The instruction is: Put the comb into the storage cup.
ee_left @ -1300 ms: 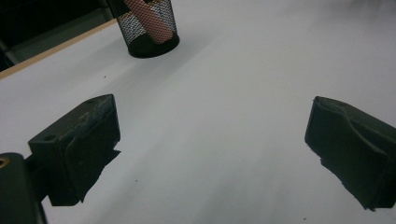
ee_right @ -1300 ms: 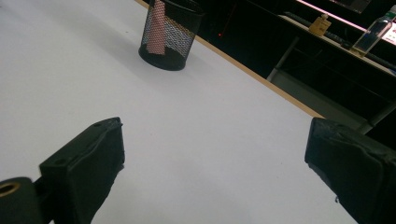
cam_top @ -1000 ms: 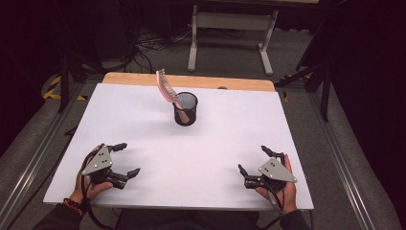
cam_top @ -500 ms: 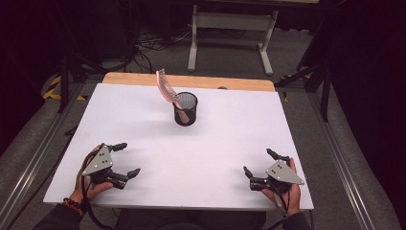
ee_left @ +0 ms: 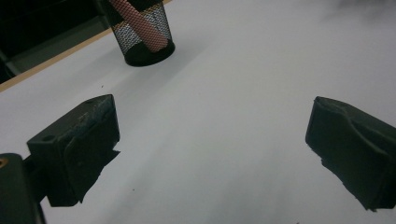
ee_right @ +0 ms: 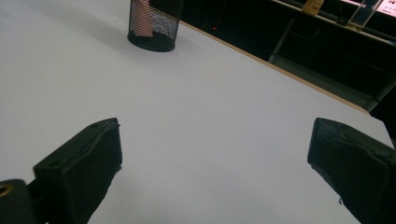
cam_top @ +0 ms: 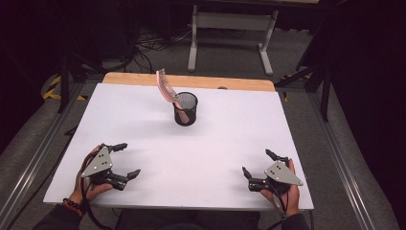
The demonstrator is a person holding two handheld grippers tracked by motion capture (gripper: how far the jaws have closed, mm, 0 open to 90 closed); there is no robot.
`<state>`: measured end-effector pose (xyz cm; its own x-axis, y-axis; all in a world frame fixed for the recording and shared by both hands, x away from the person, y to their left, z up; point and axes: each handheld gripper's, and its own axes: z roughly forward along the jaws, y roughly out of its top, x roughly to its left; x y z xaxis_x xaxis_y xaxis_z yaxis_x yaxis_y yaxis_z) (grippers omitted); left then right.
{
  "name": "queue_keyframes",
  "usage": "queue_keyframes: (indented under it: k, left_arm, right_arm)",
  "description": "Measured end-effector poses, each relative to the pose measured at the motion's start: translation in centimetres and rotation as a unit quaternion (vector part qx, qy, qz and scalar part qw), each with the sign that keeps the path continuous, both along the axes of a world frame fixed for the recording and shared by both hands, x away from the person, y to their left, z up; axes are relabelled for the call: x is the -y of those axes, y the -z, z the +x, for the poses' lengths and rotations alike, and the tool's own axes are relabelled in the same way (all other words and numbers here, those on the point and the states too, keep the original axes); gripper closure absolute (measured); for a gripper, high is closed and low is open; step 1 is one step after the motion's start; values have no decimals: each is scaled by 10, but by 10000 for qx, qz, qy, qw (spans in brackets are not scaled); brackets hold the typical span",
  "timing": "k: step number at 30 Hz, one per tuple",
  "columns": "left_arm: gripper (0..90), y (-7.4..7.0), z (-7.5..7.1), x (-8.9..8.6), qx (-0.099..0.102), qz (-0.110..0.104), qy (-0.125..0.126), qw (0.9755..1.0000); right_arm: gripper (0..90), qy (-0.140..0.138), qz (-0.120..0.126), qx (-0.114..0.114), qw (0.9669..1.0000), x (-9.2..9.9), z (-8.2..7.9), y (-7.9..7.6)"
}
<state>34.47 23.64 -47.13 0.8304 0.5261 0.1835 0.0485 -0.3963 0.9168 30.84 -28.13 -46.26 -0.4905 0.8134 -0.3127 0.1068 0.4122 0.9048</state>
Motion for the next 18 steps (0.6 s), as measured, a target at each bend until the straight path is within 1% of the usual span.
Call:
queue_keyframes:
  k: [3, 7, 8, 10, 15, 18]
  left_arm:
    - [37, 0, 1, 1, 4, 44, 22, 10000]
    - [37, 1, 3, 0, -30, 2, 10, 10000]
    - [37, 0, 2, 0, -31, -8, 12, 10000]
    - [37, 0, 2, 0, -13, 12, 30, 10000]
    - [37, 1, 3, 0, -55, -4, 38, 10000]
    - [37, 1, 3, 0, -75, -34, 46, 10000]
  right_arm:
    - [37, 11, 20, 0, 10000, 0, -1, 0]
    - [37, 32, 63, -35, 10000, 1, 0, 1]
    - [37, 36, 88, -88, 9999, 2, 2, 2]
    - [38, 30, 74, -84, 9999, 2, 1, 1]
    - [37, 51, 83, -52, 9999, 3, 1, 1]
    - [37, 59, -26, -9, 10000, 3, 2, 0]
